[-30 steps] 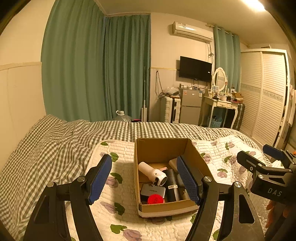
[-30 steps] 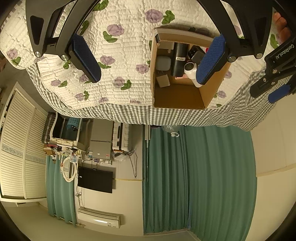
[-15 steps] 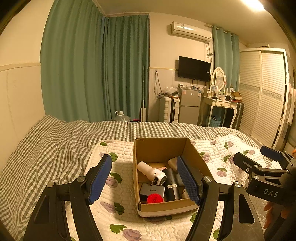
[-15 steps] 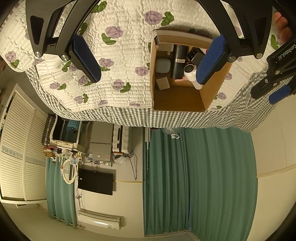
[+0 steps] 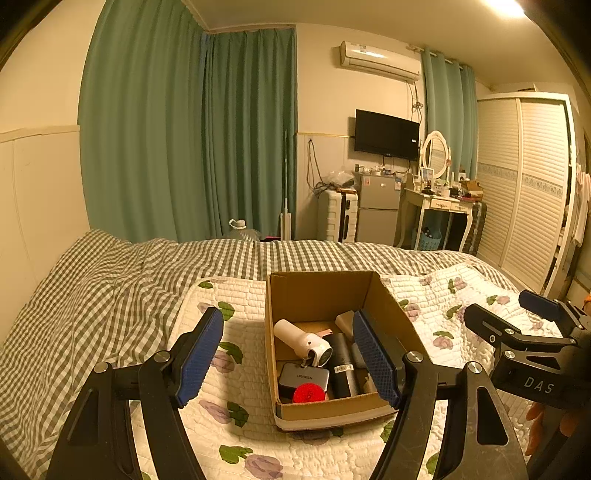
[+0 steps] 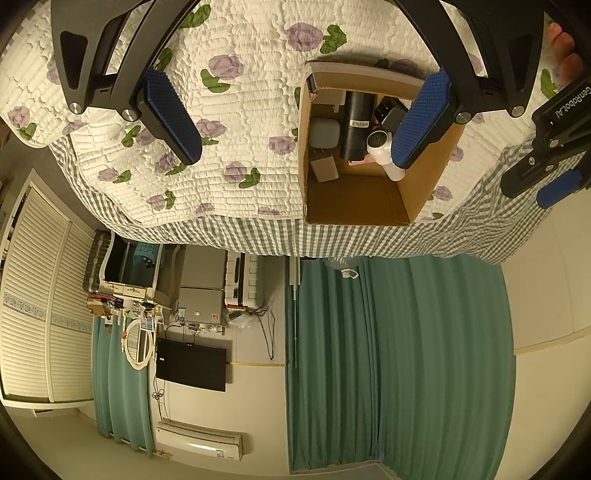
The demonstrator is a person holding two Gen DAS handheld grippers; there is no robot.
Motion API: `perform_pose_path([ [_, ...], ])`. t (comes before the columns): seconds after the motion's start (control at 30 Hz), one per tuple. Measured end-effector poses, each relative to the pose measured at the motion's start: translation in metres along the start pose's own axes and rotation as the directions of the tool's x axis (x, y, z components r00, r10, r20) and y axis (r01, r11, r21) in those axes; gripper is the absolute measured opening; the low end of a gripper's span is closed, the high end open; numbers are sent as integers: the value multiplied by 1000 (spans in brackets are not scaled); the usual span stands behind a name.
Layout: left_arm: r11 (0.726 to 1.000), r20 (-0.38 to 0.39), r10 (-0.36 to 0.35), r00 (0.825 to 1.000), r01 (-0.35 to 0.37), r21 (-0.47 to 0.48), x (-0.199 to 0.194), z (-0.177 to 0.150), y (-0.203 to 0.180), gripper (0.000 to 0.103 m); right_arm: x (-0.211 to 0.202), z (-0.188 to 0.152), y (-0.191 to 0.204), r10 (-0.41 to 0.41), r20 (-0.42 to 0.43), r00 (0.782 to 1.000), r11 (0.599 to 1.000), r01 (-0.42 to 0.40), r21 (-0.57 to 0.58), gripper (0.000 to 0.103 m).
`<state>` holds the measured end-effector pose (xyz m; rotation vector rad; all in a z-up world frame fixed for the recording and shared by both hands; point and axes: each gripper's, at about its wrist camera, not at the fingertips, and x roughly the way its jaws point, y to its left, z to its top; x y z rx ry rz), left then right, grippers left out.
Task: Organize rigid objects
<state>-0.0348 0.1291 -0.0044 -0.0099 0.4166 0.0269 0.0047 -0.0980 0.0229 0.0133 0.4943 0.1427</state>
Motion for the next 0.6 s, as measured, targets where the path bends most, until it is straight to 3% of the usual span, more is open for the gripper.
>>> perform_pose_path([
  [0.6, 1000, -3, -2, 1000, 2, 5, 2, -3, 2, 75, 3, -3, 2, 1, -11, 1000, 1000, -1, 2, 103],
])
